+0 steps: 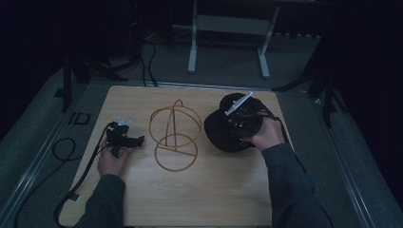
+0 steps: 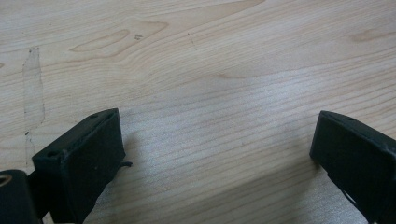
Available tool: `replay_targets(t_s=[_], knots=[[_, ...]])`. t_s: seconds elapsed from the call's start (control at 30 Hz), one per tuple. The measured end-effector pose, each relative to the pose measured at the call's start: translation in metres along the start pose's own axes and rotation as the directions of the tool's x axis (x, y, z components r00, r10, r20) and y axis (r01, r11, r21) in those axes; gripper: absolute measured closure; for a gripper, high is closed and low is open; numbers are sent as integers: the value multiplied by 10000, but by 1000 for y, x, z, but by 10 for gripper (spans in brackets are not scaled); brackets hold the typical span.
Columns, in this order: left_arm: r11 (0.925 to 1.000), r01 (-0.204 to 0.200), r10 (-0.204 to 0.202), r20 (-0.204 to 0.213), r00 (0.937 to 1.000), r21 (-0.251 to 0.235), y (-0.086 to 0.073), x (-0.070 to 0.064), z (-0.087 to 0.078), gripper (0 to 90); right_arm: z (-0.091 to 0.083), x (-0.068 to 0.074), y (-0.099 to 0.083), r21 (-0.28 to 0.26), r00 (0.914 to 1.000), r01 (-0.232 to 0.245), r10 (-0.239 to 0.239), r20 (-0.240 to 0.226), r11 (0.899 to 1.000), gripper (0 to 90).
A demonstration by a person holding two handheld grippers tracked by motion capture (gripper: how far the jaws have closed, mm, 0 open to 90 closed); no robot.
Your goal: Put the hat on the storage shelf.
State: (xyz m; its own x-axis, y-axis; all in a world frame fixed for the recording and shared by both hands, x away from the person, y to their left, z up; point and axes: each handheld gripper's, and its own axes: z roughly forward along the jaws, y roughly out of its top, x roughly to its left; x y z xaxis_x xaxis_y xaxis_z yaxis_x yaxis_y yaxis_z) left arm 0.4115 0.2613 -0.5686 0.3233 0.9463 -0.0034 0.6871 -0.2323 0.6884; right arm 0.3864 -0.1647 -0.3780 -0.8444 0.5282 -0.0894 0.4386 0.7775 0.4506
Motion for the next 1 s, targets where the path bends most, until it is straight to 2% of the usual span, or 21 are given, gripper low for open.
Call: replay_targets(t_s=[0.6, 1.0], knots=[[10000, -1, 1, -1, 10000, -2, 0, 0, 0, 24, -24, 4, 14, 207, 9980, 627, -626, -37, 9978, 781], [10000, 8, -8, -5, 10000, -19, 0, 0, 0, 24, -42, -1, 16, -51, 9968, 780, -781, -150, 9969, 780]])
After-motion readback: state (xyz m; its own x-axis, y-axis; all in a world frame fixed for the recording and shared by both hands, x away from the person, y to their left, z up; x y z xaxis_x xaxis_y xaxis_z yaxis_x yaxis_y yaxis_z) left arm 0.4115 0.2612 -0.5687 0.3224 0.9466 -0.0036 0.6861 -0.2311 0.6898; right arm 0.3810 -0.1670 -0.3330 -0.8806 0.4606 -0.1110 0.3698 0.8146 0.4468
